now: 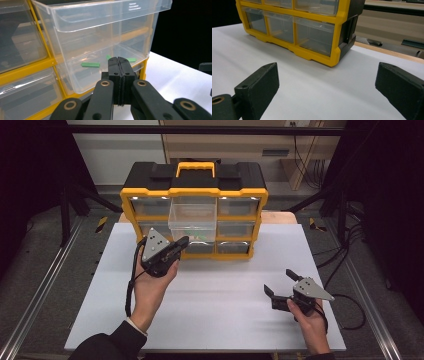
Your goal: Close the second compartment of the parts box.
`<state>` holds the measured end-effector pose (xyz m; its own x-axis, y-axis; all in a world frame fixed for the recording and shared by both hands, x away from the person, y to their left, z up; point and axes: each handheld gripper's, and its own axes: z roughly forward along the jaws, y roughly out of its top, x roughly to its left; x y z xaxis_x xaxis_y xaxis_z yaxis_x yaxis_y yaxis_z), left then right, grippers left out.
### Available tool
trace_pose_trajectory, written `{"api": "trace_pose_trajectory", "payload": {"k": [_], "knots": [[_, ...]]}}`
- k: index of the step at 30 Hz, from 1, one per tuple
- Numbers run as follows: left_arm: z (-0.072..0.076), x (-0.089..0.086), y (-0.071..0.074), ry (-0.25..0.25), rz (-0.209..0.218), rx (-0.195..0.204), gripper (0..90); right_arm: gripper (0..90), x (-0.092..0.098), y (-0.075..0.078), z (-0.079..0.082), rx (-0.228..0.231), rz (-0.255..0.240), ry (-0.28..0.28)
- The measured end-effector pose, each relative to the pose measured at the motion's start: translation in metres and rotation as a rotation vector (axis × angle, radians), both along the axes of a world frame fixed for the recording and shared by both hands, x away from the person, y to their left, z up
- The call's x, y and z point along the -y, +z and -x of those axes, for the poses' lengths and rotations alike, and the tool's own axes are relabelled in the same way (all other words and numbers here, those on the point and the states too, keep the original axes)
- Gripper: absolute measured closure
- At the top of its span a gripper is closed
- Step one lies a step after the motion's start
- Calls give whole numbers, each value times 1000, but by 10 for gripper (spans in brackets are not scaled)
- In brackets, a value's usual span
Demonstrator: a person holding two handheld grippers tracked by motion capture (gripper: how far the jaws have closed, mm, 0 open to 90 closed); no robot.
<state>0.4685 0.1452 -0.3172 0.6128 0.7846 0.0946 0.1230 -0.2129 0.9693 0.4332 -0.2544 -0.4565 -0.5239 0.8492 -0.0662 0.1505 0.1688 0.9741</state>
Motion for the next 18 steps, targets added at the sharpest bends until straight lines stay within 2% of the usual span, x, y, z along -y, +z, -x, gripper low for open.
{"api": "trace_pose_trajectory", "payload": {"k": [3,11,14,18], "knots": [[-1,0,-1,6,18,-14,894,54,0,0,0,-2,1,3],[-4,1,1,0,0,-18,895,54,0,-1,-1,-5,-4,4],[-5,-1,6,13,-8,9,896,54,-1,-1,0,-7,-1,4],[-7,-1,9,14,-17,10,896,54,1,-1,-1,-3,-8,0]]}}
